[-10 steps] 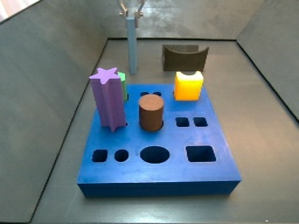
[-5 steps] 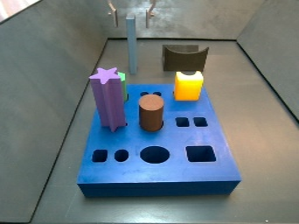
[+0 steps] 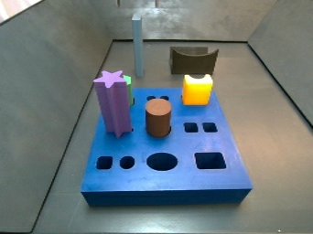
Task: Pick up the square-circle object. Move up. Rotate the square-circle object. Place the square-circle object on the fixture. Regrasp the square-circle object. Move to above the board. Insert the square-circle object.
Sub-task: Rotate the square-circle object.
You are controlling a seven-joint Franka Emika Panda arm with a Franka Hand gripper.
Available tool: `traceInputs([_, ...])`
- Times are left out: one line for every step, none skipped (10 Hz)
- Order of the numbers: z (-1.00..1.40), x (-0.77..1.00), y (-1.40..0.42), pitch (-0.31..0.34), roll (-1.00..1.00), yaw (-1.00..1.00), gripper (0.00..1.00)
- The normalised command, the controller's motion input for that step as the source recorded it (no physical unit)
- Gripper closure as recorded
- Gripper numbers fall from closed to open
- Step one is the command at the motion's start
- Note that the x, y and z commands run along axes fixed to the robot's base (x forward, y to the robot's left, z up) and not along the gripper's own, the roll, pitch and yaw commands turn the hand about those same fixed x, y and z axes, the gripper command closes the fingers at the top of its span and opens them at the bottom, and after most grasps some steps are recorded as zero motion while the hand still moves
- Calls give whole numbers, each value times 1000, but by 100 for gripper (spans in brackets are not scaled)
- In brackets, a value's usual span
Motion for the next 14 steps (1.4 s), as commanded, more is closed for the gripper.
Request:
traceInputs([180,-1,-2,70,-119,-7,0])
traceInputs([0,0,0,5,-11,1000,0])
traceInputs([-24,6,2,5,-10,1000,0])
traceInputs([-23,8,-5,5,-10,1000,0])
traceInputs([-21,10,-3,5,-10,1000,0])
traceInputs([-16,13,-3,5,-11,1000,0])
traceInputs([-14,16,-2,5,-11,1000,0])
traceInputs([-13,17,-3,5,-11,1000,0])
traceInputs([-12,17,-2,5,-11,1000,0])
traceInputs([-12,18,-3,5,-12,1000,0])
traceInputs([-11,18,-3,5,-12,1000,0])
traceInputs([-11,18,-3,6,-12,1000,0])
traceInputs([-11,19,-3,6,-13,1000,0])
traceInputs([-10,19,-3,6,-13,1000,0])
